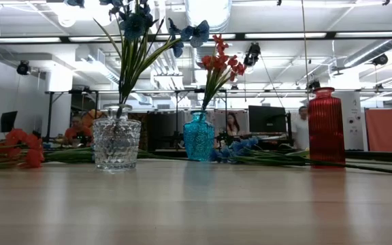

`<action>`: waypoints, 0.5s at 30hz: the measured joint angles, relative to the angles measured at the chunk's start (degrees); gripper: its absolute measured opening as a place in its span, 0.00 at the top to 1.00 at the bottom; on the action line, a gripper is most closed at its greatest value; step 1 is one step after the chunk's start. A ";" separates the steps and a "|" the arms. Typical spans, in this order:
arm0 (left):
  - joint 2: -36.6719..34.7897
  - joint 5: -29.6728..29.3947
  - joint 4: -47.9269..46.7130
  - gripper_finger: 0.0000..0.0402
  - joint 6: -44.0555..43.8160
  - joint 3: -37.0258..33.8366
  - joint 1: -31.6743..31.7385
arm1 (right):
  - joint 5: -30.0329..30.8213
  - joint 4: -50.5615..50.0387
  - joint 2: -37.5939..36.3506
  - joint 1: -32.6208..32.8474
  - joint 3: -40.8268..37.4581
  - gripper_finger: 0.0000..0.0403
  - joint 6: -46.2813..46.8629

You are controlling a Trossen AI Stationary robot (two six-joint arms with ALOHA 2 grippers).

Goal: Sort flowers into vase by color
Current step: Put the middle yellow flower into the red vase

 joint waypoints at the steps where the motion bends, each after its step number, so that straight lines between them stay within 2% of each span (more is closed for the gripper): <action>1: -0.01 0.00 -1.64 1.00 0.00 0.83 0.00 | 1.09 0.01 -0.08 0.00 0.17 0.70 0.02; 8: -0.03 -0.09 -14.05 1.00 -0.60 7.28 -0.04 | 9.60 -0.23 -0.49 0.46 1.55 0.57 -0.01; 12: -0.05 -4.23 -21.83 1.00 -1.46 10.67 -0.04 | 12.59 -1.62 -1.00 1.38 1.90 0.52 -0.16; 15: -0.05 -7.41 -28.55 1.00 -2.25 13.34 -0.04 | 17.30 -1.62 -1.52 2.20 1.98 0.49 -1.08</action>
